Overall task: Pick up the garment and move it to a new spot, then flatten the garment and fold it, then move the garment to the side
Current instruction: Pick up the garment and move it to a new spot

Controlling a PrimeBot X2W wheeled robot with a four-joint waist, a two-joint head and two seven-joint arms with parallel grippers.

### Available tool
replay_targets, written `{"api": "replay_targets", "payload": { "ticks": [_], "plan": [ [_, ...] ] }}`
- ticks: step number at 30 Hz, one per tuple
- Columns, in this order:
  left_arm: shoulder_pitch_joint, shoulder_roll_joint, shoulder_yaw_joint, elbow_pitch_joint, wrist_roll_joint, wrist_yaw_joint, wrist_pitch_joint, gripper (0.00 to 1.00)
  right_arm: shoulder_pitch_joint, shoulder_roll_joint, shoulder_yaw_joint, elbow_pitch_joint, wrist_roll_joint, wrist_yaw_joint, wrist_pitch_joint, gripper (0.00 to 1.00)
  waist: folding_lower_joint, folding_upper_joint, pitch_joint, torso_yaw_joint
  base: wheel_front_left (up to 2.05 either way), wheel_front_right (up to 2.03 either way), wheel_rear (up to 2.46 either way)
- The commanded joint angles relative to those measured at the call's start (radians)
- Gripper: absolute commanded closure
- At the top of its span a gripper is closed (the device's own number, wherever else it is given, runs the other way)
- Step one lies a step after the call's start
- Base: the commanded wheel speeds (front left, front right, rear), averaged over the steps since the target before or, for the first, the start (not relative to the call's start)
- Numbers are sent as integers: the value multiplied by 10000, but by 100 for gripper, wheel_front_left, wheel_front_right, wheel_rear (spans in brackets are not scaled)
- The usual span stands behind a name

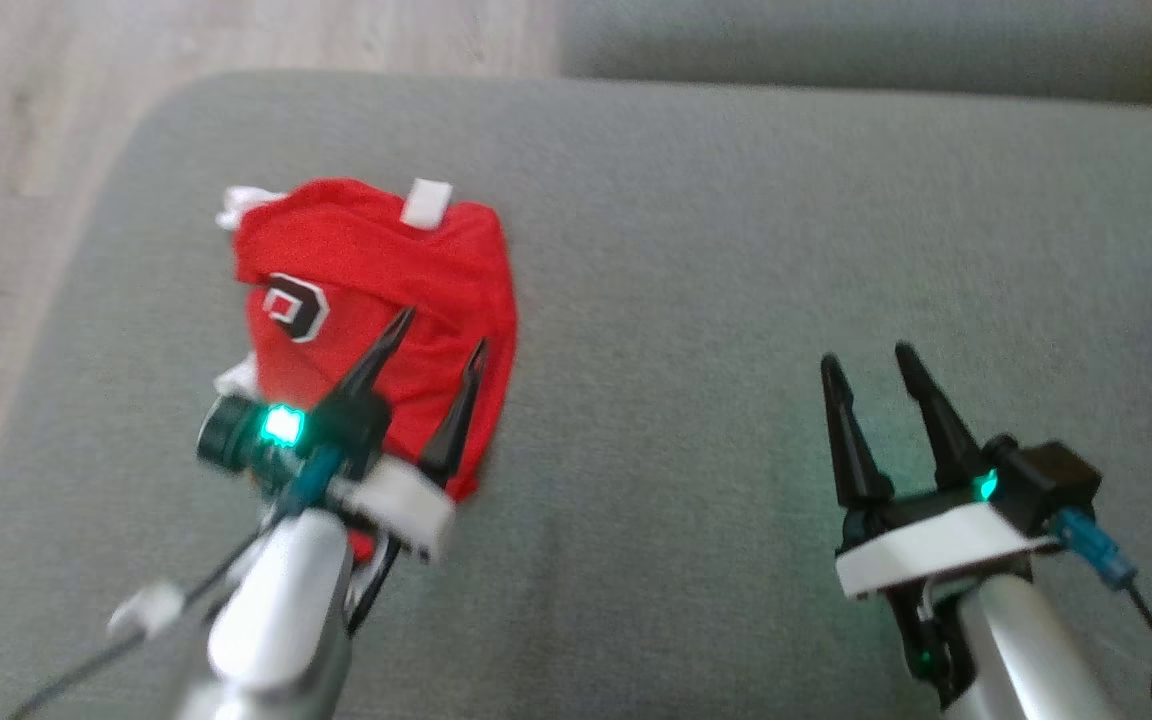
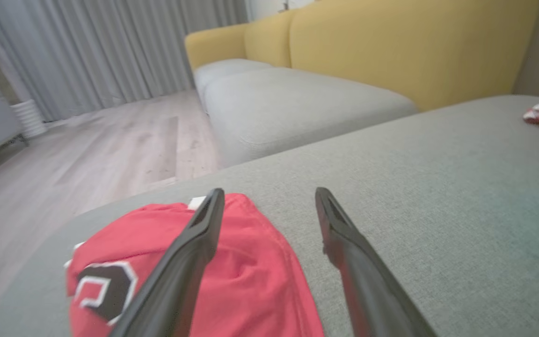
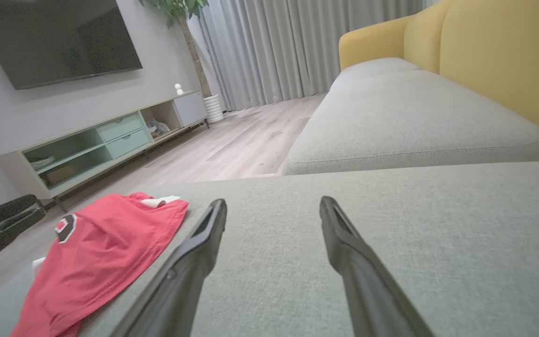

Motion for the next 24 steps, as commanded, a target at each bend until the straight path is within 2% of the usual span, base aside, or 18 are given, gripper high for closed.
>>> {"api": "replay_targets", "payload": {
  "ticks": [1, 7, 8, 10, 14, 18, 19, 20, 21, 24],
  "plan": [
    [-836, 202, 24, 272, -44, -71, 367, 0, -517, -18, 181, -434, -91, -9, -109, 0, -2, 0, 678, -544, 0, 0, 0],
    [-2161, 316, -531, 2207, -405, -120, 1461, 0, -823, -18, 360, -690, -109, -9, -109, 0, -2, 0, 1400, -1105, 0, 0, 0],
    [-2336, 384, -515, 2565, -385, -64, 1668, 0, -874, -18, 345, -749, -98, -9, -109, 0, -2, 0, 1506, -1177, 0, 0, 0],
    [-2669, 520, -481, 3230, -208, 348, 2077, 0, -973, -18, 308, -946, -70, -9, -109, 0, -2, 0, 1702, -1312, 0, 0, 0],
    [-3023, 502, -364, 3956, -269, 613, 2345, 0, -1074, -18, 178, -1228, -15, -9, -109, 0, -2, 0, 1922, -1446, 0, 0, 0],
    [-3334, 495, -321, 4756, -426, 543, 2485, 0, -1103, -18, 69, -1455, -56, -9, -109, 0, -2, 0, 2060, -1522, 0, 0, 0],
    [-3393, 495, -354, 4938, -450, 471, 2544, 4, -1100, -18, 48, -1496, -77, -9, -109, 0, -2, 0, 2071, -1534, 0, 0, 0],
    [-3450, 488, -390, 5074, -475, 401, 2547, 82, -1096, -18, 31, -1523, -93, -9, -109, 0, -2, 0, 2075, -1541, 0, 0, 0],
    [-3499, 464, -387, 5160, -533, 353, 2476, 100, -1093, -18, 10, -1541, -111, -9, -109, 0, -2, 0, 2067, -1544, 0, 0, 0],
    [-3616, 378, -437, 5337, -607, 292, 2124, 100, -1071, -18, -40, -1538, -134, -9, -109, 0, -2, 0, 1960, -1539, 0, 0, 0]
  ]
}}
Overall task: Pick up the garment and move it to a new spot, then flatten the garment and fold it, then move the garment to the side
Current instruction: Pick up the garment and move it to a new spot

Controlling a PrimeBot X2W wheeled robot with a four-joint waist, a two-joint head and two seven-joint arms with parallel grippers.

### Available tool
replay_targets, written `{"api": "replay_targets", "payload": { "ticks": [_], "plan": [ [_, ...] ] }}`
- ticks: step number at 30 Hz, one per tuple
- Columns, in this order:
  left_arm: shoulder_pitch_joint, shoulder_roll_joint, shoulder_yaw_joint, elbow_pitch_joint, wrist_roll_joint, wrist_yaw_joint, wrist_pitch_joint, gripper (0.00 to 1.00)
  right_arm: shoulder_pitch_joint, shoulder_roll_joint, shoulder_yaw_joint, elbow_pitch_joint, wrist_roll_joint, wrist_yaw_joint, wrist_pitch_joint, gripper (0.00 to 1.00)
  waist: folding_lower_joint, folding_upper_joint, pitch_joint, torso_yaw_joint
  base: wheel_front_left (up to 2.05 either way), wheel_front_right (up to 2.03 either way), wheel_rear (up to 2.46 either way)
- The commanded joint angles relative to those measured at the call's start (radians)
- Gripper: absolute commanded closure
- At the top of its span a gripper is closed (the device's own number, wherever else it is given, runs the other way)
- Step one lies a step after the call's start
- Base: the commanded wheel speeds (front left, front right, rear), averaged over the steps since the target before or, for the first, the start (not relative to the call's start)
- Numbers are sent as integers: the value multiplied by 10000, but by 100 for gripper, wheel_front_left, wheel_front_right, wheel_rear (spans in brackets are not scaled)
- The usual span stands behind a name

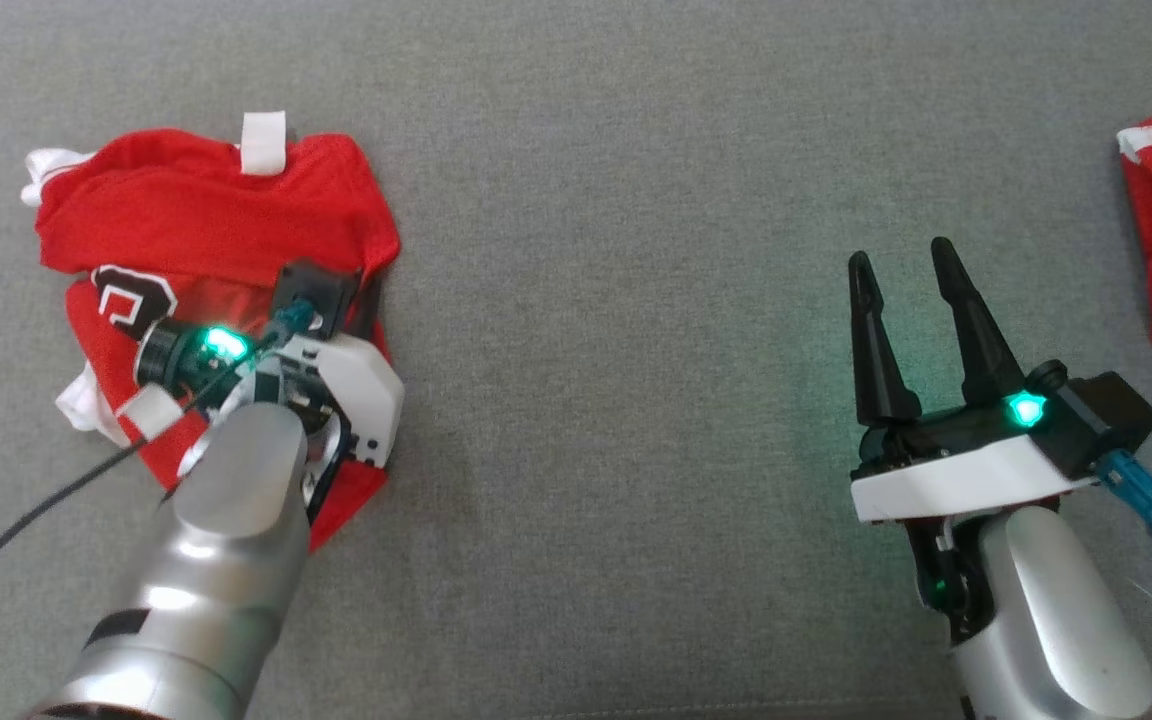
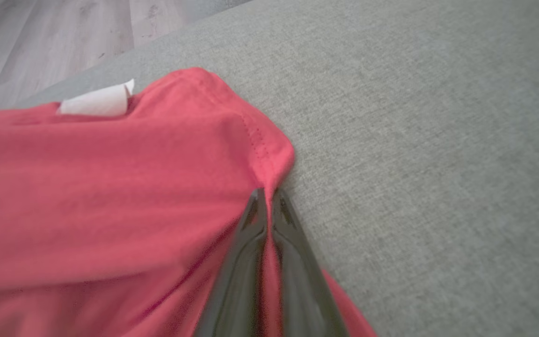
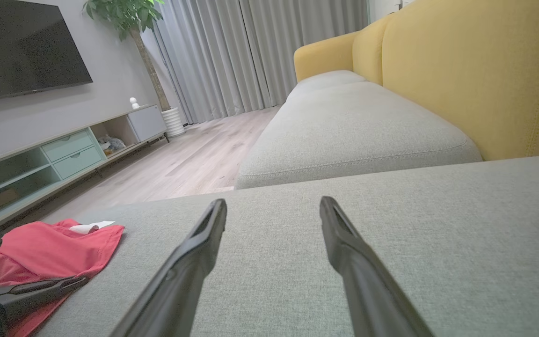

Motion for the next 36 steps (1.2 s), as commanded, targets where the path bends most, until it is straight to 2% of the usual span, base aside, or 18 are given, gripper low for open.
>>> {"api": "replay_targets", "payload": {
  "ticks": [1, 8, 11, 21, 29, 30, 31, 32, 33, 36],
  "plan": [
    [168, 267, 149, 188, -60, -14, -83, 100, -145, -12, 220, -325, -73, -9, -107, 0, -1, 0, -89, 0, 0, 0, 0],
    [-16, -139, -69, -255, -343, -223, -2066, 100, -67, -12, 327, -242, -42, -9, -107, 0, -1, 0, -576, -173, 0, 0, 0],
    [-96, -308, -234, -744, -475, -278, -2550, 100, 1, -12, 363, -202, -12, -9, -107, 0, -1, 0, -727, -320, 0, 0, 0],
    [-161, -496, -925, -3533, -1111, -158, -2786, 100, -1, -12, 591, -279, 330, -9, -107, 0, -1, 0, -656, -1405, 0, 0, 0],
    [-994, -501, -2977, -5224, -2492, 568, -2789, 100, -191, -12, 1003, -368, 741, -9, -107, 0, -1, 0, -242, -2699, 0, 0, 0],
    [-1092, -501, -3283, -5307, -2706, 680, -2789, 93, -211, -12, 1032, -390, 791, -9, -107, 0, -1, 0, -194, -2812, 0, 0, 0],
    [-1195, -502, -3582, -5362, -2880, 808, -2790, 28, -226, -12, 1052, -409, 829, -9, -107, 0, -1, 0, -151, -2899, 0, 0, 0],
    [-1195, -502, -3582, -5362, -2880, 808, -2790, 28, -226, -12, 1052, -409, 829, -9, -107, 0, -1, 0, -151, -2899, 0, 0, 0],
    [-1279, -502, -3861, -5393, -3047, 943, -2790, 0, -236, -12, 1065, -425, 857, -9, -107, 0, -1, 0, -115, -2962, 0, 0, 0],
    [-1501, -502, -4658, -5264, -3473, 1367, -2790, 0, -233, -12, 1008, -483, 895, -9, -107, 0, -1, 0, -37, -2979, 0, 0, 0]
  ]
}}
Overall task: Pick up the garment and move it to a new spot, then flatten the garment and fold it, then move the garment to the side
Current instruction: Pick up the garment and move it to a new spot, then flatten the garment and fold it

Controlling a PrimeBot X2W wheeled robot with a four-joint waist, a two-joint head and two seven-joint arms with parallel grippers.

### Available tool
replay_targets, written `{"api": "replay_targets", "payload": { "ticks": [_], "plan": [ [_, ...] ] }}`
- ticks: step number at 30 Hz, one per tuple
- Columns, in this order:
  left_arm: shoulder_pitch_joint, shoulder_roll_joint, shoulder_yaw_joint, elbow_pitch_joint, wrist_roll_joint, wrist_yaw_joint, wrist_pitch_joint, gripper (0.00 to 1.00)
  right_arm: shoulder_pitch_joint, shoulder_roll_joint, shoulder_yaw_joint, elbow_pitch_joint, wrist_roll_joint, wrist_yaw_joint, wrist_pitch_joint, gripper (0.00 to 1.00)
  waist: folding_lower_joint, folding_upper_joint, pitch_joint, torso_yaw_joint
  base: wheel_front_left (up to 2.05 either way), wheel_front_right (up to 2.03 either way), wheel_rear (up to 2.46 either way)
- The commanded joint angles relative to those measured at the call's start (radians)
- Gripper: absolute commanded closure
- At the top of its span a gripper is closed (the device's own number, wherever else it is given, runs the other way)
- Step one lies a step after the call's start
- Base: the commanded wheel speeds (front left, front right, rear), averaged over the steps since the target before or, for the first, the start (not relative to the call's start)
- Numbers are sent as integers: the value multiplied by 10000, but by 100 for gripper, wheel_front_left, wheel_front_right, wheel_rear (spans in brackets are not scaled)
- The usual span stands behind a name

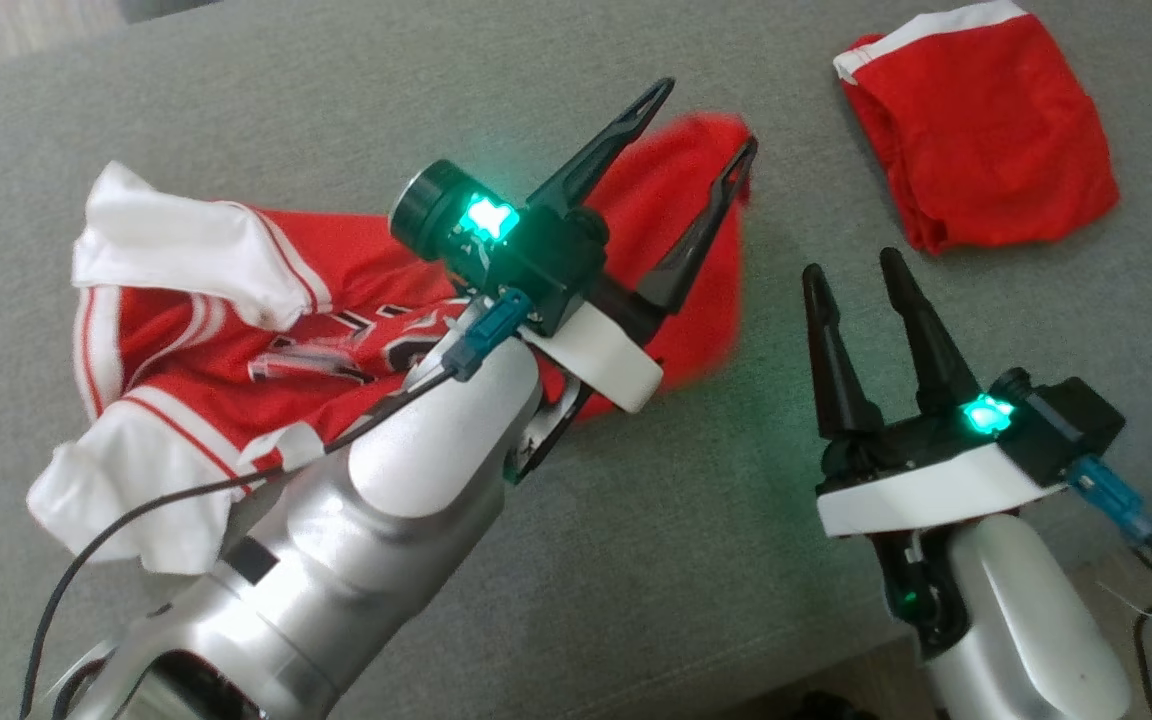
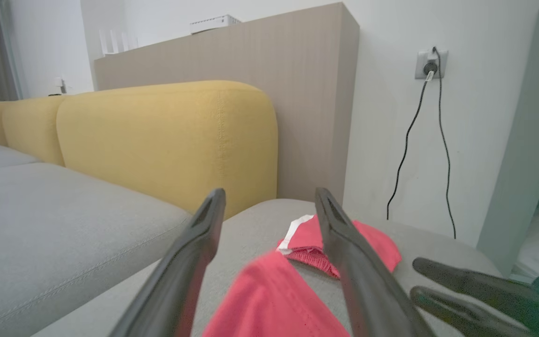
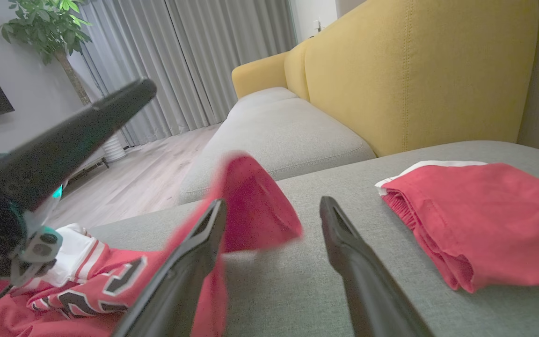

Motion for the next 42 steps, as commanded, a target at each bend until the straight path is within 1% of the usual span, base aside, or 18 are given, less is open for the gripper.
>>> {"api": "replay_targets", "payload": {
  "ticks": [1, 4, 6, 12, 15, 20, 23, 26, 29, 33, 38, 42],
  "plan": [
    [-501, 85, 176, -131, -49, 122, -48, 0, -271, -14, 109, -383, 73, -9, -107, 0, 0, 0, 32, 77, 0, 0, 0],
    [-538, 84, 127, 338, 29, 264, -48, 0, -254, -14, -73, -367, 10, -9, -107, 0, 0, 0, -13, 367, 0, 0, 0],
    [-486, 113, 299, 556, 91, 295, -48, 0, -257, -14, -133, -347, -55, -9, -107, 0, 0, 0, -86, 608, 0, 0, 0],
    [275, 657, 1156, 461, 354, 412, -49, 0, -174, -14, -366, -273, -262, -9, -107, 0, 0, 0, -480, 1532, 0, 0, 0],
    [1017, 1021, 1621, 144, 493, 457, -49, 0, -53, -14, -486, -178, -394, -9, -107, 0, 0, 0, -773, 2053, 0, 0, 0],
    [2733, 1608, 2609, -607, 556, 650, -49, 0, 216, -14, -590, 23, -605, -9, -107, 0, 0, 0, -1252, 2841, 0, 0, 0],
    [3881, 1884, 3265, -1191, 609, 823, -49, 0, 375, -14, -577, 140, -674, -9, -107, 0, 0, 0, -1465, 3165, 0, 0, 0],
    [4935, 1979, 3833, -1754, 654, 941, -49, 0, 486, -14, -615, 191, -712, -9, -107, 0, 0, 0, -1543, 3397, 0, 0, 0],
    [5544, 1958, 4173, -2139, 818, 904, -49, 0, 527, -14, -622, 224, -765, -9, -107, 0, 0, 0, -1534, 3528, 0, 0, 0],
    [5686, 1911, 4381, -2235, 1123, 713, -49, 0, 471, -14, -523, 248, -794, -9, -107, 0, 0, 0, -1434, 3456, 0, 0, 0],
    [5107, 1905, 4157, -1626, 1479, 341, -34, 0, 360, -14, -480, 245, -738, -9, -107, 0, 0, 0, -1196, 3066, 0, 0, 0],
    [4484, 1827, 3872, -1077, 1607, 55, 283, 0, 330, -14, -442, 249, -670, -9, -107, 0, 0, 0, -1032, 2751, 0, 0, 0]
  ]
}}
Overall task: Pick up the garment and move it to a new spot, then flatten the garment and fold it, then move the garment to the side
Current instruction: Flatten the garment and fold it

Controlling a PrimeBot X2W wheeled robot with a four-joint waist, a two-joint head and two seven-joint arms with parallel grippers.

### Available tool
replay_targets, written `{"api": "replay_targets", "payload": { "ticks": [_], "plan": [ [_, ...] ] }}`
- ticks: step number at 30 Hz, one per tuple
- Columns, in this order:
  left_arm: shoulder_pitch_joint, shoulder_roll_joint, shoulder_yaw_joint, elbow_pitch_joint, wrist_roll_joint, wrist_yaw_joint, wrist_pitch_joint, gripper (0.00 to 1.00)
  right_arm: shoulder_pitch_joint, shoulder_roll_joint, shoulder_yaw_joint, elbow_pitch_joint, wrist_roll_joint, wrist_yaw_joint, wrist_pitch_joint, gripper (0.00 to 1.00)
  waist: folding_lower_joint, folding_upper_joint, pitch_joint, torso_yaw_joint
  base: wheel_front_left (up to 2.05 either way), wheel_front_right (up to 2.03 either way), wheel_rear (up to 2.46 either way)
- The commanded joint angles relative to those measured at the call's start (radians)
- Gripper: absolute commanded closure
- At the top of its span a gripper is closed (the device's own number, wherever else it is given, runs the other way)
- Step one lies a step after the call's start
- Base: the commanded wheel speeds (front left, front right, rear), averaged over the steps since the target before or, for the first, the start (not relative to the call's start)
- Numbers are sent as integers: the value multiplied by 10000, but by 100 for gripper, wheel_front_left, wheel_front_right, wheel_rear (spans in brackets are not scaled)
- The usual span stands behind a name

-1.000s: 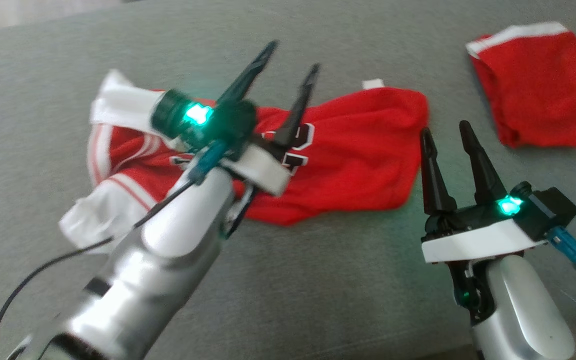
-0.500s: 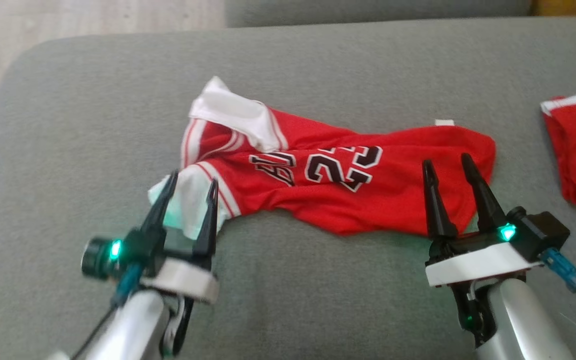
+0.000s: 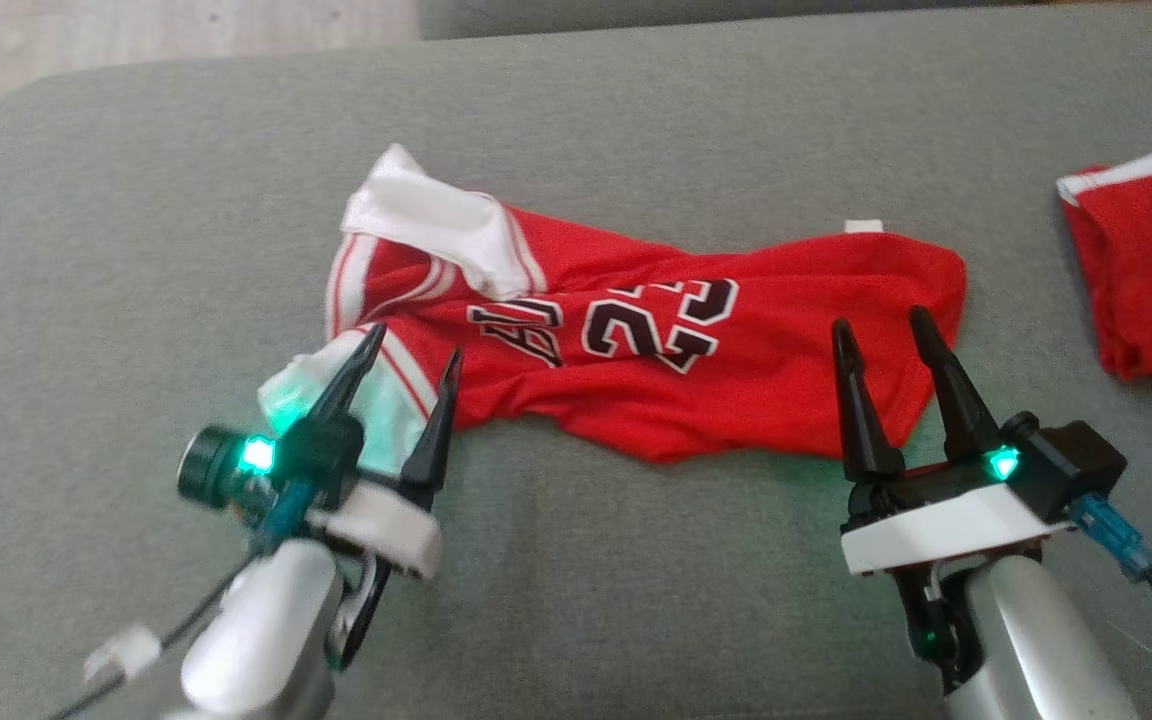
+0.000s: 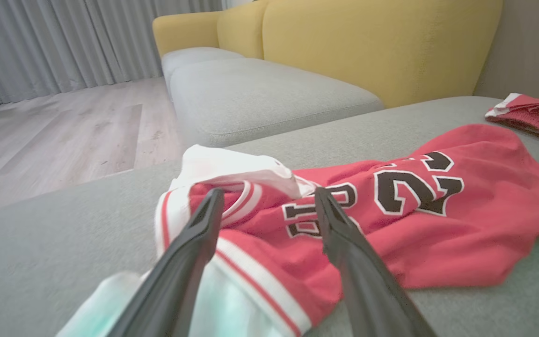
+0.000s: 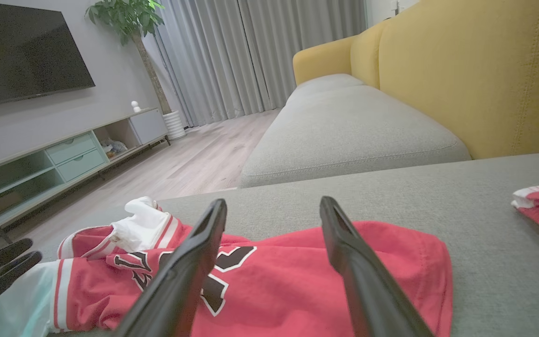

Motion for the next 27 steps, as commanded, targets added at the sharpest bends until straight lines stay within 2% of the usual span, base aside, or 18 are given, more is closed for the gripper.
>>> {"api": "replay_targets", "payload": {
  "ticks": [1, 6, 15, 19, 20, 21, 23, 27],
  "plan": [
    [-760, 71, 209, -62, 91, -77, 152, 0, -304, -18, 250, -292, 71, -9, -107, 0, 0, 0, 201, -311, 0, 0, 0],
    [-1611, -234, 159, 697, -64, -277, 538, 0, -371, -18, 204, -345, 158, -9, -107, 0, 0, 0, 496, -796, 0, 0, 0],
    [-2490, -466, 587, 2051, -415, 105, 769, 0, -482, -18, 155, -433, 249, -9, -107, 0, 0, 0, 879, -1302, 0, 0, 0],
    [-2700, -526, 545, 2369, -459, 10, 640, 0, -483, -18, 164, -460, 268, -9, -107, 0, 0, 0, 942, -1358, 0, 0, 0],
    [-2735, -537, 527, 2432, -464, -17, 601, 9, -480, -18, 166, -465, 270, -9, -107, 0, 0, 0, 947, -1363, 0, 0, 0],
    [-2769, -546, 510, 2488, -468, -41, 560, 48, -480, -18, 166, -462, 275, -9, -107, 0, 0, 0, 949, -1368, 0, 0, 0],
    [-2835, -567, 486, 2576, -479, -64, 493, 100, -491, -18, 170, -448, 287, -9, -107, 0, 0, 0, 940, -1376, 0, 0, 0],
    [-2981, -576, 490, 2618, -498, -75, 285, 100, -510, -18, 193, -412, 299, -9, -107, 0, 0, 0, 886, -1384, 0, 0, 0]
  ]
}}
